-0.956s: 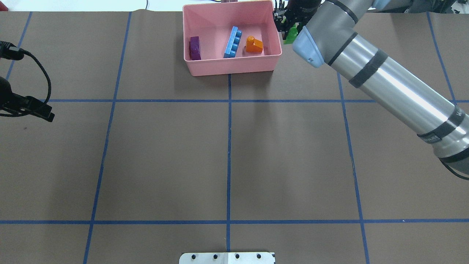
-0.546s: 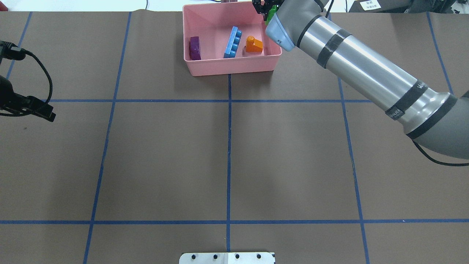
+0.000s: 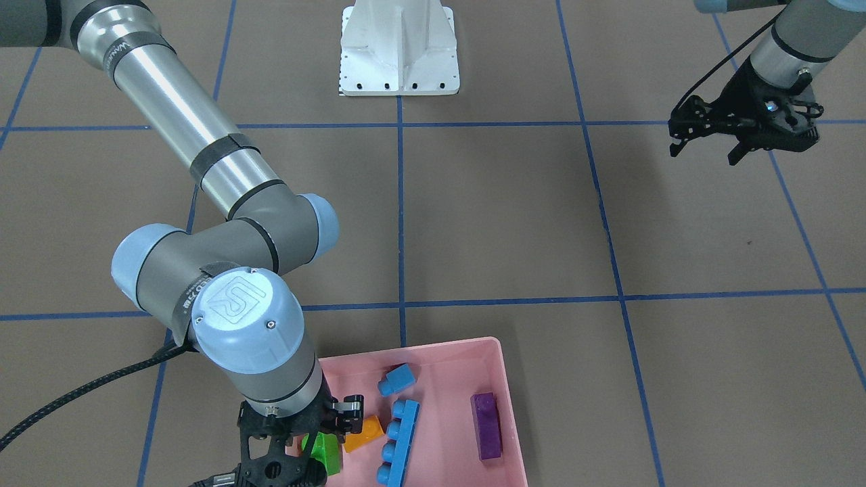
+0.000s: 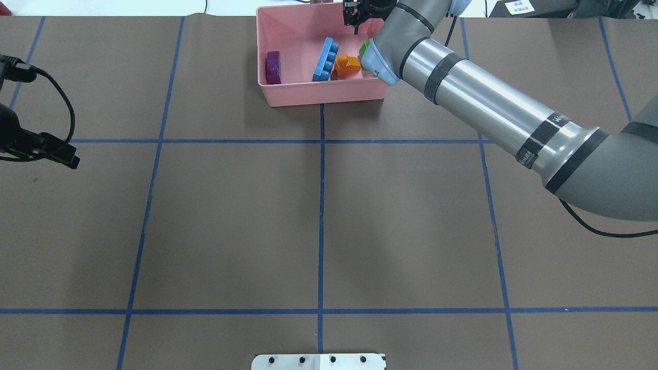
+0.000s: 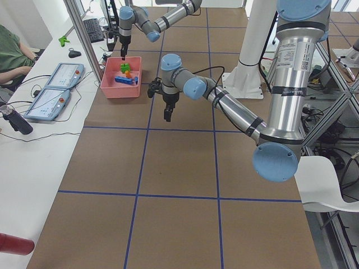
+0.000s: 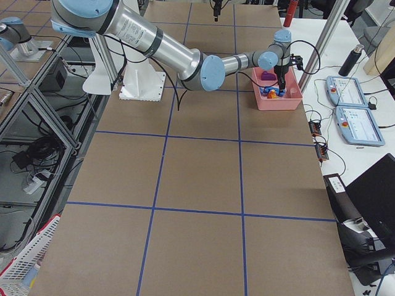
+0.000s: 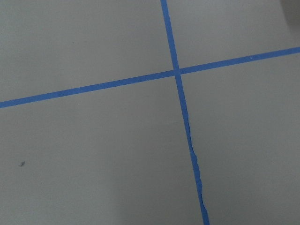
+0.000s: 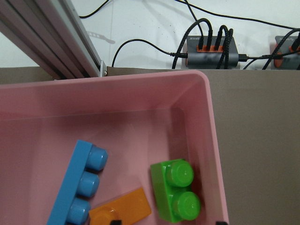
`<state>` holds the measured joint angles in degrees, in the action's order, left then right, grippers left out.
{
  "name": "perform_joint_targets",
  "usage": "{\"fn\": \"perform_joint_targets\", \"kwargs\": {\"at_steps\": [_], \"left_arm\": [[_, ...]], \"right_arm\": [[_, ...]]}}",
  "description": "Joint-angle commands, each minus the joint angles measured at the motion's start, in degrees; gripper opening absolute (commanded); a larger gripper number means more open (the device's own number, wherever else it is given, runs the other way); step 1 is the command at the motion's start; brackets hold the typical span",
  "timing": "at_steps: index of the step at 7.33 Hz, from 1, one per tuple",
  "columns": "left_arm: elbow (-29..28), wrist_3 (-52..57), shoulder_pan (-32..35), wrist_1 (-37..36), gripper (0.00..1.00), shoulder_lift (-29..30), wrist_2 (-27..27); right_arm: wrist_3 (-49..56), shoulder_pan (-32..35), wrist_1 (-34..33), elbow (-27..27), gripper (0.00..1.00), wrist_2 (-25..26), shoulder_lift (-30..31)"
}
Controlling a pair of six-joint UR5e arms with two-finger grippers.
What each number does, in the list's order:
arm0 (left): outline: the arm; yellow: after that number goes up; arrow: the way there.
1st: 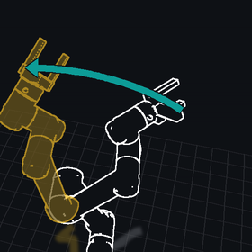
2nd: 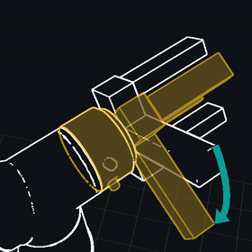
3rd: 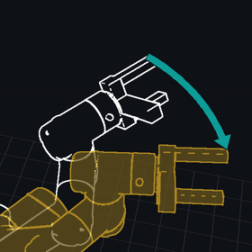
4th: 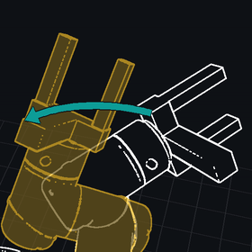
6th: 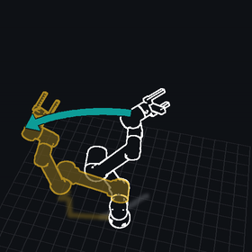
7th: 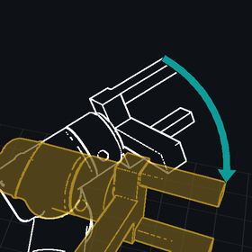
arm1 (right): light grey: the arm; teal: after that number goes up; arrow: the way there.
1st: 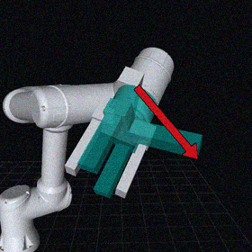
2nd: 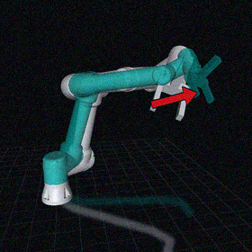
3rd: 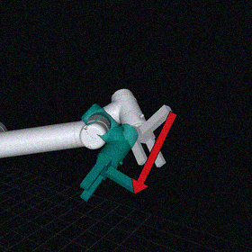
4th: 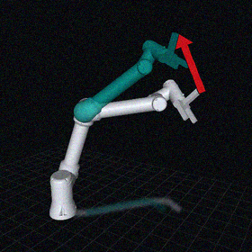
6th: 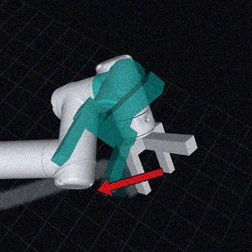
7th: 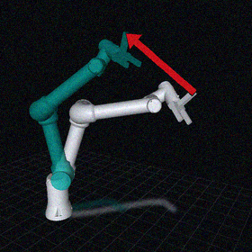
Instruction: Put all blocks into box
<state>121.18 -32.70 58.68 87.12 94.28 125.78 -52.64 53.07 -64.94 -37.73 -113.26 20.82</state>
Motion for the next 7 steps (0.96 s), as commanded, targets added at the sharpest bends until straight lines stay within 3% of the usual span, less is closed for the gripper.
{"fn": "perform_joint_targets", "kwargs": {"at_steps": [1, 3, 4, 7], "left_arm": [[0.2, 2.4, 1.0, 0.1, 1.0, -0.8, -0.1], [-0.1, 12.0, 5.6, 0.1, 1.0, -4.6, 0.0], [-0.9, 19.2, 9.7, 0.0, 1.0, -6.5, 0.4], [-7.7, 37.1, 22.2, 0.0, 1.0, -12.7, 0.7]], "right_arm": [[1.9, 3.1, -5.4, -3.6, 0.99, -5.4, 0.5], [9.5, 5.1, -21.5, -18.6, 1.0, -5.9, 5.0], [11.3, 6.6, -25.3, -25.1, 1.0, -7.7, 8.6], [24.8, 15.0, -26.8, -41.2, 1.0, -14.9, 26.7]]}}
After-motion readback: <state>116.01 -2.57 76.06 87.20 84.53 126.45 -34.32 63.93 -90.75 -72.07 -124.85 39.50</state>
